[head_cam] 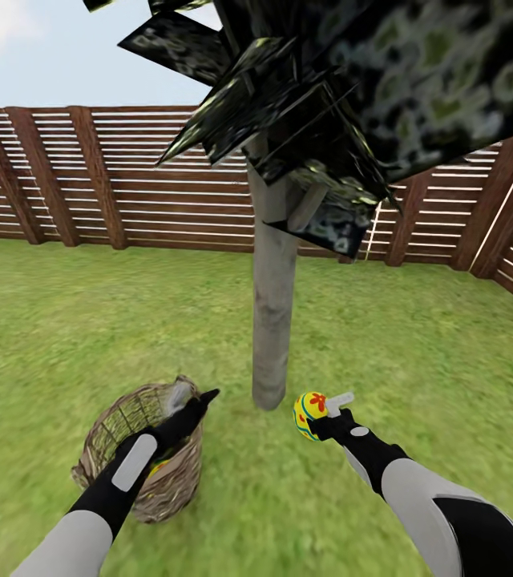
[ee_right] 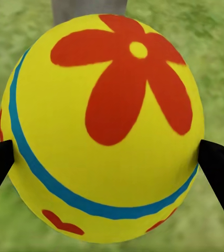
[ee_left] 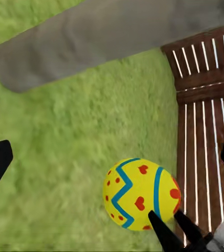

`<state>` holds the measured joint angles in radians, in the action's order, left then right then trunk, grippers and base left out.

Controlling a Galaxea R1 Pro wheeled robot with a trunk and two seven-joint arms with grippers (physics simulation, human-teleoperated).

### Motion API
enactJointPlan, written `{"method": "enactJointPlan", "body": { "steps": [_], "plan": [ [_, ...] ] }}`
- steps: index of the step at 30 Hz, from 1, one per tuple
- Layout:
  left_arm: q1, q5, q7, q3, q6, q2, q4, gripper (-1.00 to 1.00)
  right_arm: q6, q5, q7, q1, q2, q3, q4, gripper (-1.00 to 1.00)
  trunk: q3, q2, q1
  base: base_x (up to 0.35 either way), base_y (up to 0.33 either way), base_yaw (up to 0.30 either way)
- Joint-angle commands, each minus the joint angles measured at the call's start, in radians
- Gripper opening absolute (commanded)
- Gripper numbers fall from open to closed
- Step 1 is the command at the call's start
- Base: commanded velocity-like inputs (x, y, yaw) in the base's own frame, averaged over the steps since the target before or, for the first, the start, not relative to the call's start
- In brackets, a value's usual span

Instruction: Take the three Easter eggs out of the wicker basket on the lawn in the garden, then place them on the lawn next to a single tree (choose any tree) so that all three eggs are next to the same tree and none are left in the basket.

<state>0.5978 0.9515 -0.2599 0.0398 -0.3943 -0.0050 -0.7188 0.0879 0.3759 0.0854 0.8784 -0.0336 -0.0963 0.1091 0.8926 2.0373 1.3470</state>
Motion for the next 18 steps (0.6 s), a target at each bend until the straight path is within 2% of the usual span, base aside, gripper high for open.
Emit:
{"method": "enactJointPlan", "body": {
  "steps": [1, 3, 6, 8, 10, 11, 12, 13, 14, 18],
  "plan": [
    [0.000, 0.007, -0.025, 0.000, -0.032, 0.000, 0.000, 1.00, 0.003, 0.008, 0.004, 0.001, 0.000, -0.009, 0.000, -1.00, 0.004, 0.008, 0.004, 0.000, 0.000, 0.000],
    [-0.001, 0.006, -0.069, 0.001, -0.055, -0.001, 0.011, 1.00, 0.003, 0.008, 0.004, 0.001, 0.001, -0.009, 0.000, -1.00, 0.010, 0.022, 0.011, 0.000, 0.000, 0.000],
    [-0.010, 0.006, -0.087, 0.002, -0.081, 0.006, 0.035, 1.00, 0.003, 0.008, 0.004, 0.001, 0.001, -0.010, 0.000, -1.00, 0.020, 0.043, 0.023, 0.000, 0.000, 0.000],
    [-0.011, 0.006, -0.088, 0.003, -0.188, 0.001, 0.035, 1.00, 0.003, 0.008, 0.004, 0.001, 0.001, -0.010, 0.000, -1.00, 0.026, 0.057, 0.031, 0.000, 0.000, 0.000],
    [-0.012, 0.006, -0.099, 0.003, -0.247, -0.017, 0.034, 1.00, 0.003, 0.008, 0.004, 0.001, 0.001, -0.010, 0.000, -1.00, 0.032, 0.071, 0.038, 0.000, 0.000, 0.000],
    [-0.012, 0.006, -0.161, 0.115, -0.264, -0.032, 0.031, 1.00, 0.003, 0.008, 0.004, 0.001, 0.001, -0.010, 0.000, -1.00, 0.035, 0.078, 0.042, 0.000, 0.000, 0.000],
    [-0.012, 0.007, -0.179, 0.172, -0.265, -0.033, 0.030, 1.00, 0.003, 0.008, 0.004, 0.001, 0.002, -0.010, 0.000, -1.00, 0.039, 0.085, 0.046, 0.000, 0.000, 0.000],
    [-0.012, 0.007, -0.194, 0.203, -0.265, -0.034, 0.029, 1.00, 0.003, 0.008, 0.004, 0.001, 0.002, -0.010, 0.000, -1.00, 0.042, 0.092, 0.050, 0.000, 0.000, 0.000],
    [-0.012, 0.007, -0.213, 0.226, -0.265, -0.037, 0.025, 1.00, 0.003, 0.007, 0.004, 0.001, 0.003, -0.010, 0.000, -1.00, 0.045, 0.099, 0.054, 0.000, 0.000, 0.000],
    [-0.012, 0.007, -0.280, 0.241, -0.267, -0.040, -0.010, 1.00, 0.004, 0.006, 0.004, 0.001, 0.004, -0.010, 0.000, -1.00, 0.057, 0.127, 0.069, 0.000, 0.000, 0.000]
  ]
}}
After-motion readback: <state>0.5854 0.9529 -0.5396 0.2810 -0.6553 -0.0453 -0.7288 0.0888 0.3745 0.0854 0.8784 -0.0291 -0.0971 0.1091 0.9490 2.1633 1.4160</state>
